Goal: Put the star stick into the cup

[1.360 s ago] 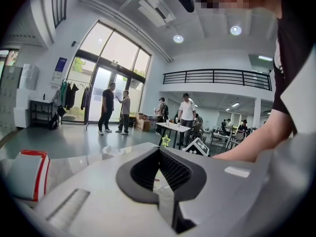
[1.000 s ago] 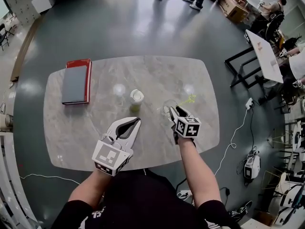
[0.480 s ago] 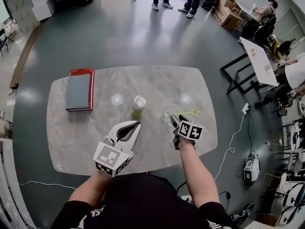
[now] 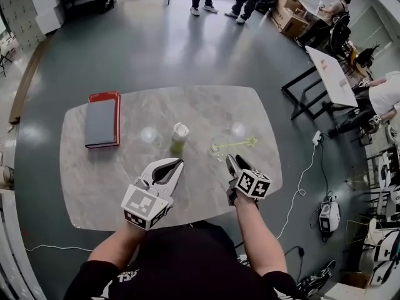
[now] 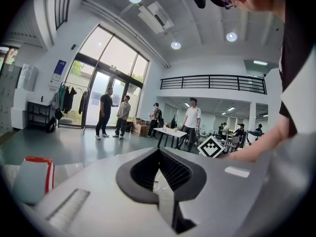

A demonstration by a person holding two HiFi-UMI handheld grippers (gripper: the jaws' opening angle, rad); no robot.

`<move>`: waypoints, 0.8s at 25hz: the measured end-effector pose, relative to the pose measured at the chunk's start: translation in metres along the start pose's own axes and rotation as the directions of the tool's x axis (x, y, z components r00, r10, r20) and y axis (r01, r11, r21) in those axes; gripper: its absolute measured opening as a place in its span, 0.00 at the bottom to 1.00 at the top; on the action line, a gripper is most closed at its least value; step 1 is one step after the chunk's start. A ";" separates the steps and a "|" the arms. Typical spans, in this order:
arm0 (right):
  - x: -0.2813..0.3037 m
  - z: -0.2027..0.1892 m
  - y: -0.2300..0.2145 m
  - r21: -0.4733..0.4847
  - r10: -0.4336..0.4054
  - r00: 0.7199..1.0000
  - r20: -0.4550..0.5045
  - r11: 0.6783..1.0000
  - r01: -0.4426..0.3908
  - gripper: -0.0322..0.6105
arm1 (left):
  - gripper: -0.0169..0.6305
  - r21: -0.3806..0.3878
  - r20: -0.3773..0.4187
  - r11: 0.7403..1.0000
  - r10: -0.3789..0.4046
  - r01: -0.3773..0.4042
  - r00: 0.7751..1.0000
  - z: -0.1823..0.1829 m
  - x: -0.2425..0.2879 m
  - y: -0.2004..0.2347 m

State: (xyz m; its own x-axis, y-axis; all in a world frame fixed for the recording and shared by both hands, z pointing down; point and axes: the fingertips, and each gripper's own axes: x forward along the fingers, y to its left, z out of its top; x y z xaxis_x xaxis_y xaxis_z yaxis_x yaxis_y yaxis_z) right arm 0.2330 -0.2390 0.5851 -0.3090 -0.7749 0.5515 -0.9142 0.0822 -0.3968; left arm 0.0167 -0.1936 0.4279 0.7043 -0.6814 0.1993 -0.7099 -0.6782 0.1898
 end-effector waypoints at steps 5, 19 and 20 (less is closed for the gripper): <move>-0.051 0.015 0.011 -0.036 0.083 0.994 0.066 0.996 -0.081 0.32 | 0.03 0.014 0.005 0.999 0.043 -0.043 0.999 -0.002 -0.005 -0.017; -0.220 0.041 0.078 -0.371 0.419 0.888 0.191 0.868 -0.330 0.13 | 0.03 0.007 0.020 0.984 0.175 -0.175 0.984 -0.004 -0.046 -0.106; -0.231 0.040 0.086 -0.394 0.435 0.881 0.187 0.854 -0.339 0.13 | 0.03 0.007 0.023 0.985 0.172 -0.172 0.985 -0.003 -0.049 -0.111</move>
State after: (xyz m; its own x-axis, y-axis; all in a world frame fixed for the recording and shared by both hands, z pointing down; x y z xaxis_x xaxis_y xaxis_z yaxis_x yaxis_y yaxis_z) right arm 0.2365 -0.0781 0.3947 -0.6211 -0.7638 0.1757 -0.7798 0.5796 -0.2366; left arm 0.0612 -0.0840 0.3997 0.5720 -0.7938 0.2066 -0.8203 -0.5531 0.1456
